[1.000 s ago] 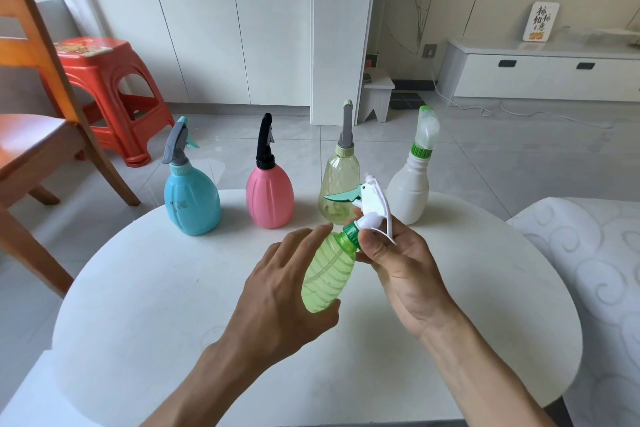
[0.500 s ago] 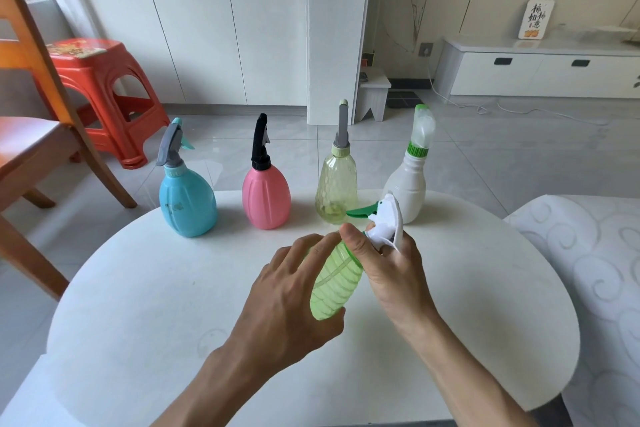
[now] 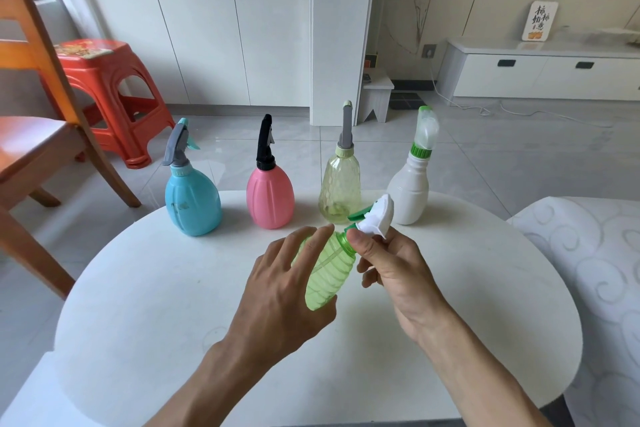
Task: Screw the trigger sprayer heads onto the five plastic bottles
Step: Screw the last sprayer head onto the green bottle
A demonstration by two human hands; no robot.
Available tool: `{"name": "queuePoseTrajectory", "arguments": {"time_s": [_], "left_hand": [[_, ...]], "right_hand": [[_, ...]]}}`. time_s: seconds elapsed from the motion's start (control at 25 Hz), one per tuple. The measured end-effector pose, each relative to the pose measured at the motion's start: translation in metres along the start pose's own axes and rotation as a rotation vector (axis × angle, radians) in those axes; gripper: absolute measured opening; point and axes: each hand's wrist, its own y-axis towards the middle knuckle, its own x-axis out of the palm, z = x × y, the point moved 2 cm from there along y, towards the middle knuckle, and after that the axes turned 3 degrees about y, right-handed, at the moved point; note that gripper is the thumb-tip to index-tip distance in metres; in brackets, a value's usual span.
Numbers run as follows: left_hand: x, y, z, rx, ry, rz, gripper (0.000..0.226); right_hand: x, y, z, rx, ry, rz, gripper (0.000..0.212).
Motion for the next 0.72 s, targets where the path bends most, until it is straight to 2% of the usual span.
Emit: {"name": "queuePoseTrajectory", "arguments": {"time_s": [0.16, 0.36, 0.44, 0.56, 0.72], "left_hand": [[0.0029, -0.0017, -0.0019, -0.004, 0.005, -0.007, 0.09], [0.0083, -0.0027, 0.0053, 0.011, -0.002, -0.05, 0.091], [0.0094, -0.0016, 0.0052, 0.014, 0.002, -0.065, 0.091], [0.0102, -0.0002, 0.0031, 0.007, 0.006, -0.087, 0.091], [0.0085, -0.0009, -0.0001, -0.013, 0.027, -0.097, 0.093]], "right_hand": [[0.0016, -0.0012, -0.0021, -0.041, 0.01, 0.015, 0.029], [0.0022, -0.0019, -0.0022, -0.092, -0.14, 0.149, 0.034], [0.0025, -0.0026, -0.0025, -0.113, -0.151, 0.159, 0.029], [-0.0002, -0.0009, -0.0018, -0.102, -0.066, 0.14, 0.021], [-0.0029, 0.0008, -0.0009, -0.037, -0.046, 0.047, 0.027]]}}
